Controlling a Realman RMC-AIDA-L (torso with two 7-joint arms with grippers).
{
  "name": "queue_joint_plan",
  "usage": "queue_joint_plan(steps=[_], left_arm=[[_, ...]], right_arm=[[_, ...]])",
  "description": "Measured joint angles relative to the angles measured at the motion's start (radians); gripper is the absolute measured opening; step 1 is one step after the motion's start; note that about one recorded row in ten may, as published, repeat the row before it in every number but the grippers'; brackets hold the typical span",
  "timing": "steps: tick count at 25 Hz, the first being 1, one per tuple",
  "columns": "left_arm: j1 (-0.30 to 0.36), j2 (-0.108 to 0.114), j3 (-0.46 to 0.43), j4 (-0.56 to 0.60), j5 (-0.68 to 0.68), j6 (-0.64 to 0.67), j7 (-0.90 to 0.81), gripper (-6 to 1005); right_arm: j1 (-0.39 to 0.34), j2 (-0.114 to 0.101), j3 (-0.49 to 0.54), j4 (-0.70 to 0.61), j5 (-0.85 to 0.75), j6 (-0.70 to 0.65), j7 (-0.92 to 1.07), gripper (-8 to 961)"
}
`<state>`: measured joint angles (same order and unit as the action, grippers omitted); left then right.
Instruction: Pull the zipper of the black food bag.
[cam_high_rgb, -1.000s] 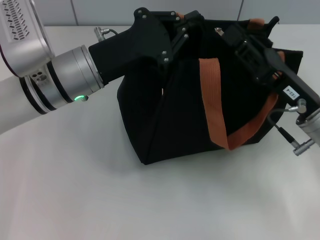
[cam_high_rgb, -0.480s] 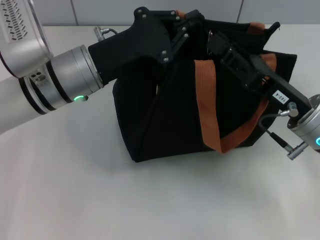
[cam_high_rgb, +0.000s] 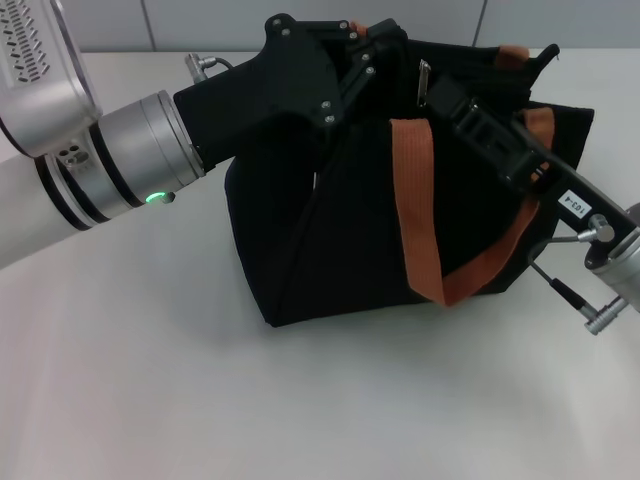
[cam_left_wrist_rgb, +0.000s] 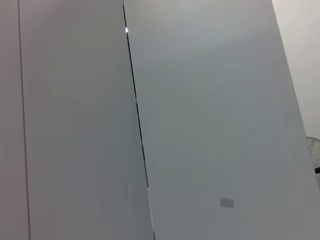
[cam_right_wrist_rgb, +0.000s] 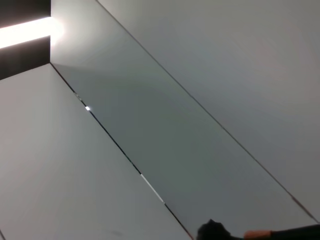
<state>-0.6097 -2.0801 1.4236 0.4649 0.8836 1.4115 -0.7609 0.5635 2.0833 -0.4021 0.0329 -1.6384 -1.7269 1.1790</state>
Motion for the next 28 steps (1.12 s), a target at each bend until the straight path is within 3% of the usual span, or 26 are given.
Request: queue_joint_plan(steps=[28], left_arm=[[0.004,0.0,0.003,-0.002,-0.007,0.014,0.0,45]], right_arm=[[0.021,0.001,-0.004,-0.073,-0.029,0.015,0.141,322]])
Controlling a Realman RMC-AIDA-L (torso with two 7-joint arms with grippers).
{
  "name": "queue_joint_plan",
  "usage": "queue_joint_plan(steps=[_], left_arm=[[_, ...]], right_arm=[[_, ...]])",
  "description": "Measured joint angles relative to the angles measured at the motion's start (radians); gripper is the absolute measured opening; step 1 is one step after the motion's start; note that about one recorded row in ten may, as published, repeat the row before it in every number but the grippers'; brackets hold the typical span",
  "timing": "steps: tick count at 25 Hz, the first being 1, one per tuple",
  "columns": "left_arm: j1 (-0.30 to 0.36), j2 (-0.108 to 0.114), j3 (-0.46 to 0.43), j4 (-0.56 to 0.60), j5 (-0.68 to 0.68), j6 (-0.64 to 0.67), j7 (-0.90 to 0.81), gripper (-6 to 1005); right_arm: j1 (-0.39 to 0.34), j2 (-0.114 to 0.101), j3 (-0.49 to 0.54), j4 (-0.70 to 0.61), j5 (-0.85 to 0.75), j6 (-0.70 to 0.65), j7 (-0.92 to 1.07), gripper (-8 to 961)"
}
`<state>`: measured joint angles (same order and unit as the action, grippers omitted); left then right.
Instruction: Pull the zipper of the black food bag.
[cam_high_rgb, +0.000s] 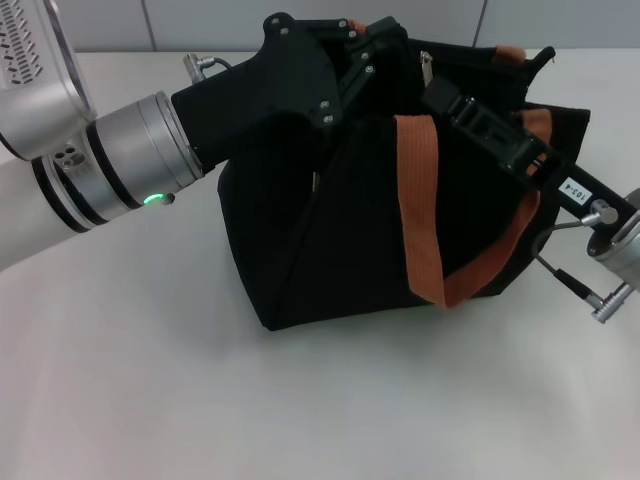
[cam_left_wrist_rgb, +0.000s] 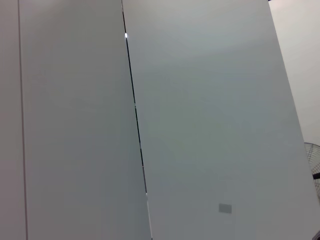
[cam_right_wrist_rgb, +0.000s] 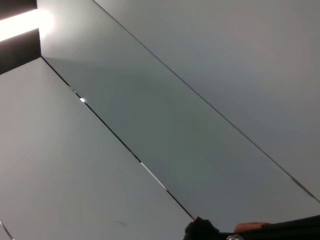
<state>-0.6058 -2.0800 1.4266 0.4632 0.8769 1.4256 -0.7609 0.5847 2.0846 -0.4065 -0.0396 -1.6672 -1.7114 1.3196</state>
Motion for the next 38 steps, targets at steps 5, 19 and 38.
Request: queue_joint_plan(steps=[5,19,38], left_arm=[[0.0,0.0,0.0,0.0,0.0,0.001,0.0,45],[-0.001,0.0,0.0,-0.001,0.0,0.001,0.002,46],[0.0,0.0,0.0,-0.002,-0.001,0.003,0.001,48]], right_arm=[[0.025,0.0,0.0,-0.001,-0.026,-0.015,0.002,317],[0.032,0.002,0.001,0.002,-0.025,-0.009,0.003,317],[0.037,0.002,0.0,0.001,-0.028,-0.01,0.001,230]])
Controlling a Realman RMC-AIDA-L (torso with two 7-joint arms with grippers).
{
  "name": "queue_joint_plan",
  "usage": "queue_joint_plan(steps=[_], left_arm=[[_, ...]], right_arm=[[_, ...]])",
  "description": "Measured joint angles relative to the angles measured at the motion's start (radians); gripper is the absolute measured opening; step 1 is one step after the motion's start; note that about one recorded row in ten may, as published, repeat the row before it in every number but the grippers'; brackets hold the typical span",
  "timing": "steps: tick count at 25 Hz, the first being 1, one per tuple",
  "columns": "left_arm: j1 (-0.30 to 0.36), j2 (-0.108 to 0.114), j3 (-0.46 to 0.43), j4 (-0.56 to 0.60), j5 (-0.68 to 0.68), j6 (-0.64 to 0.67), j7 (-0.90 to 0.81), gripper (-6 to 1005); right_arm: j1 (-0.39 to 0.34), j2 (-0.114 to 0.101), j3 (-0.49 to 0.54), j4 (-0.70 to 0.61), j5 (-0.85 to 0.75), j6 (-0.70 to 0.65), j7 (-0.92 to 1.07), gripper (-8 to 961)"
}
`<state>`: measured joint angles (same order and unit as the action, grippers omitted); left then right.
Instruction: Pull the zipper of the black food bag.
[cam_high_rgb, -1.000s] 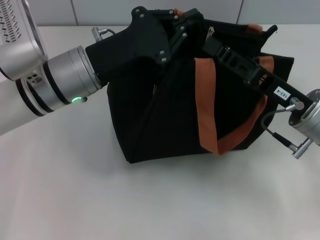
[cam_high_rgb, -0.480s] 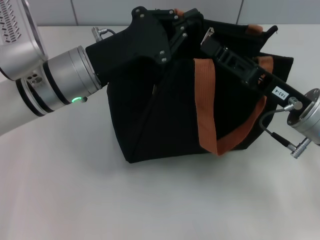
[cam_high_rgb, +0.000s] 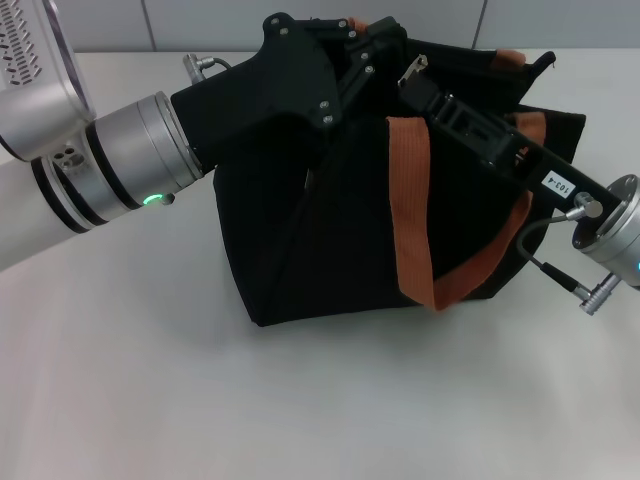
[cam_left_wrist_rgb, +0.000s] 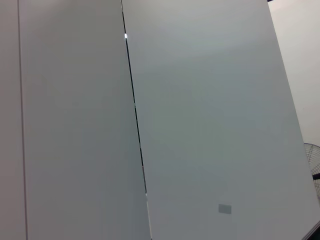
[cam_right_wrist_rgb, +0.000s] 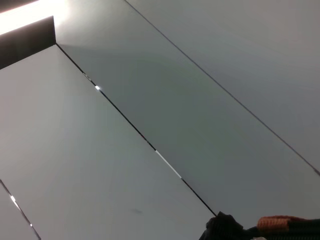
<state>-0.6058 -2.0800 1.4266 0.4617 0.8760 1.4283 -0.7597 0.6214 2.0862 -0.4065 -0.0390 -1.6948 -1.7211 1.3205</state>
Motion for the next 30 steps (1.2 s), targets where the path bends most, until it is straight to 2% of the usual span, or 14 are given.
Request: queue_joint_plan(steps=[13,16,30], left_arm=[[0.0,0.0,0.0,-0.002,-0.001,0.001,0.0,49],[0.0,0.0,0.0,-0.003,-0.001,0.001,0.001,49],[0.001,0.0,0.0,-0.005,-0.001,0.001,0.001,50]], right_arm=[[0.001,0.0,0.0,-0.005,-0.002,-0.014,-0.027,237],[0.0,0.001,0.0,-0.005,-0.002,-0.011,-0.027,319],[0.0,0.002,0.004,-0.002,0.005,-0.003,-0.046,374]])
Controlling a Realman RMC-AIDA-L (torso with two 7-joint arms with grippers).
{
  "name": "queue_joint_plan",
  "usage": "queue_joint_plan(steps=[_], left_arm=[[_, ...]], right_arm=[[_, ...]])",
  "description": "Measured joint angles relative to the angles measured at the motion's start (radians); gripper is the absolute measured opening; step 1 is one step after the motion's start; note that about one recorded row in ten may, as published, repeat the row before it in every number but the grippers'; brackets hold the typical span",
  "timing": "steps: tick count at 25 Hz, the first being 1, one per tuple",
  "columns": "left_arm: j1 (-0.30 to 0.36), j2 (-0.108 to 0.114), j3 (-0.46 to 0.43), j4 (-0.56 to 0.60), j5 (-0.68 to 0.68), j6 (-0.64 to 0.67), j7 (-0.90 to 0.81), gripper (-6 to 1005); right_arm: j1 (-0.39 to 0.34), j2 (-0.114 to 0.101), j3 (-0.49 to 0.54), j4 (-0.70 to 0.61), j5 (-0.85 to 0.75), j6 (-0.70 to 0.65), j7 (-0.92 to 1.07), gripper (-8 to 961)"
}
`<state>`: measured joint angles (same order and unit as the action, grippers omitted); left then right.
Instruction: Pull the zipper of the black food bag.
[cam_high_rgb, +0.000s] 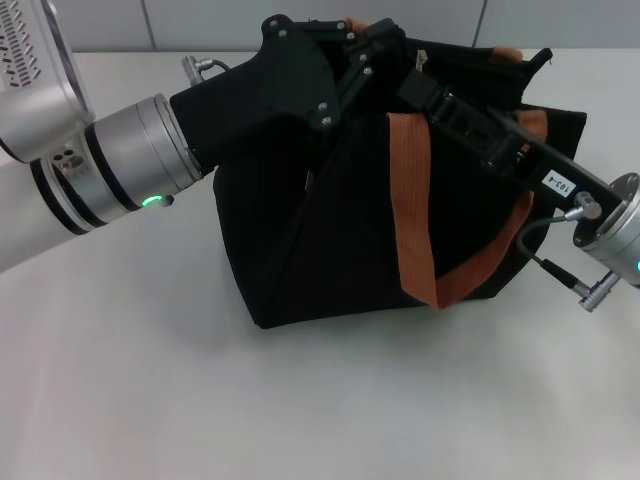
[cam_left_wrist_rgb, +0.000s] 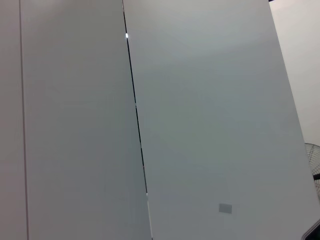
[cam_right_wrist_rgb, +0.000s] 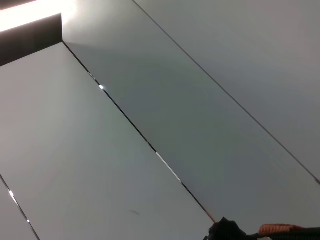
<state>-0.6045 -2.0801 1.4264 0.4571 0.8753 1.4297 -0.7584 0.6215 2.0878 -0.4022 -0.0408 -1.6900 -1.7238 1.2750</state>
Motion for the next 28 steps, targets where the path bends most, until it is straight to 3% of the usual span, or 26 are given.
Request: queue_joint_plan(steps=[12,28], left_arm=[[0.0,0.0,0.0,0.0,0.001,0.0,0.0,51],[0.0,0.0,0.0,-0.001,0.001,0.0,0.006,53]], right_arm=[[0.011,0.0,0.006,0.004,0.001,0.021,0.053,392],[-0.002,-0.002,0.01,-0.004,0.003,0.035,0.144,321]])
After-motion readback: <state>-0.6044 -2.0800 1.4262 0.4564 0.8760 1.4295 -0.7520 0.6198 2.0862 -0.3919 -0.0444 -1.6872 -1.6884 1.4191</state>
